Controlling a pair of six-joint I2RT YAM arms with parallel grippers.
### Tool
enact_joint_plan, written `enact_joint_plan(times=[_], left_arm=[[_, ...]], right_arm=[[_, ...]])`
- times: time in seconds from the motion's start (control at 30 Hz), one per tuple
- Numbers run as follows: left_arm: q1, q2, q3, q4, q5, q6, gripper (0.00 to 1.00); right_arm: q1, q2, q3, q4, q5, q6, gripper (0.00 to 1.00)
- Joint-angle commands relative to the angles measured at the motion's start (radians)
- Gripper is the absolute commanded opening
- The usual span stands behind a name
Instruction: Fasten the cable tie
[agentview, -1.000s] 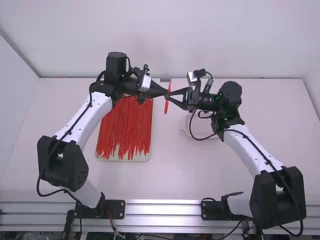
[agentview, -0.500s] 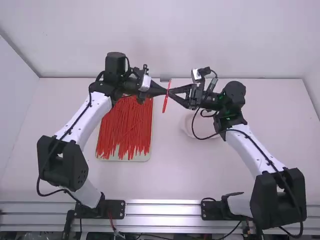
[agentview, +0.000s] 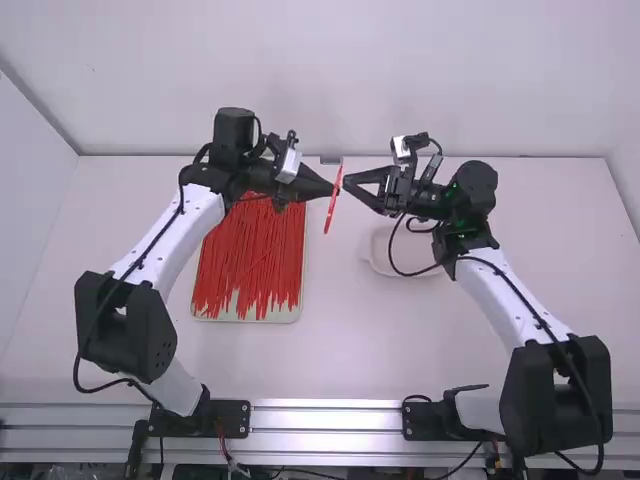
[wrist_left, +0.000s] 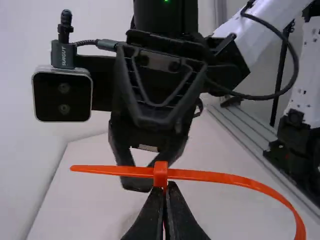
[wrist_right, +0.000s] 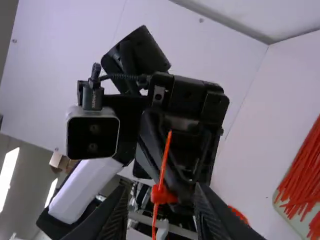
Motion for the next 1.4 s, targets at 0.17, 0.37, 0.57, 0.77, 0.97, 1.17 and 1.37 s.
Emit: enact_joint_plan(times=[0.17, 0.37, 0.57, 0.77, 0.97, 1.17, 1.37], left_arm=[[-0.021, -0.024, -0.003, -0.002, 0.066, 0.000, 0.02], [-0.034, -0.024, -0.003, -0.003, 0.065, 0.000, 0.02], [-0.036, -0.024, -0.003, -0.017, 0.065, -0.003, 0.02], [-0.050, -0.024, -0.003, -0.026, 0.065, 0.003, 0.02], [-0.062, -0.024, -0.003, -0.026, 0.047, 0.003, 0.02], [-0.060, -0.024, -0.003, -0.025, 0.047, -0.003, 0.02], [-0.061, -0.024, -0.003, -0.029, 0.046, -0.003, 0.02]], right_arm=[[0.001, 0.001, -0.001, 0.012, -0.002, 0.008, 0.36], [0.000, 0.001, 0.001, 0.012, -0.002, 0.023, 0.36], [0.002, 0.001, 0.001, 0.011, -0.006, 0.030, 0.30], [0.002, 0.001, 0.001, 0.013, -0.006, 0.040, 0.22], [0.002, 0.001, 0.001, 0.013, -0.008, 0.057, 0.07], [0.002, 0.001, 0.001, 0.012, -0.018, 0.056, 0.00], [0.002, 0.001, 0.001, 0.012, -0.030, 0.056, 0.00]])
